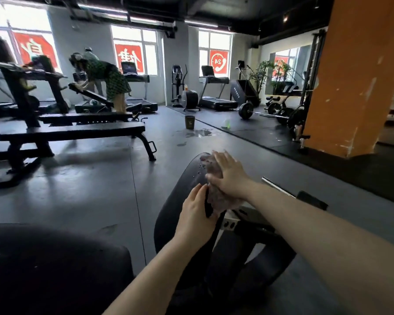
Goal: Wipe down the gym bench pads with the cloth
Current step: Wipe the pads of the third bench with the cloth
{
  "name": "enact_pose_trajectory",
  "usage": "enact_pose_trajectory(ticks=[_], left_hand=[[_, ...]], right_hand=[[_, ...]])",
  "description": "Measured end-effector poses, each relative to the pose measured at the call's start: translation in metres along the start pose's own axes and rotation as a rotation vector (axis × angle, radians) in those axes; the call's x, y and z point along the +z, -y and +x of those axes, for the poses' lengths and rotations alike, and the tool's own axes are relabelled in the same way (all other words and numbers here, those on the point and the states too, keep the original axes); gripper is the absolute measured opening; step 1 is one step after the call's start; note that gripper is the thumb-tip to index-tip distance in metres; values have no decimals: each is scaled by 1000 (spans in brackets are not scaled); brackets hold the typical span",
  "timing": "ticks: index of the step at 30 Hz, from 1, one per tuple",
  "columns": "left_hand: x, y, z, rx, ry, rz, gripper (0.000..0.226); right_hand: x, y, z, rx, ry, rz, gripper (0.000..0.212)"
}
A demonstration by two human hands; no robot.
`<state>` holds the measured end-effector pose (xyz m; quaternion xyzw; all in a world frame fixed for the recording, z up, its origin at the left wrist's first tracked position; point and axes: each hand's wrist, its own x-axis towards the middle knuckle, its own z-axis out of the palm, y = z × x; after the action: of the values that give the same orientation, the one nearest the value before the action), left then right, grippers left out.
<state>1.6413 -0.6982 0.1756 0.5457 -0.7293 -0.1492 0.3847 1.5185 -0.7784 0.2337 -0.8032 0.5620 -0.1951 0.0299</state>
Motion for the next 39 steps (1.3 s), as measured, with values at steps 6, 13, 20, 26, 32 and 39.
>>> enact_pose_trajectory(ticks=[6, 13, 20, 26, 32, 39], left_hand=[[11, -16, 30, -24, -255, 50, 68], [29, -42, 43, -180, -464, 225, 84], [61, -65, 51, -371, -679, 330, 116], [73, -75, 51, -419, -707, 358, 96], [74, -81, 52, -395, -717, 397, 99], [69, -83, 51, -497, -613, 373, 111]], right_hand=[[-31, -6, 45, -15, 221, 278, 54], [-33, -12, 65, -104, 337, 445, 26], [-22, -29, 50, -330, 275, 246, 53], [-25, -44, 17, -492, 317, 209, 57], [-17, -57, 17, -607, 269, 177, 60], [-24, -63, 41, -702, 313, 136, 63]])
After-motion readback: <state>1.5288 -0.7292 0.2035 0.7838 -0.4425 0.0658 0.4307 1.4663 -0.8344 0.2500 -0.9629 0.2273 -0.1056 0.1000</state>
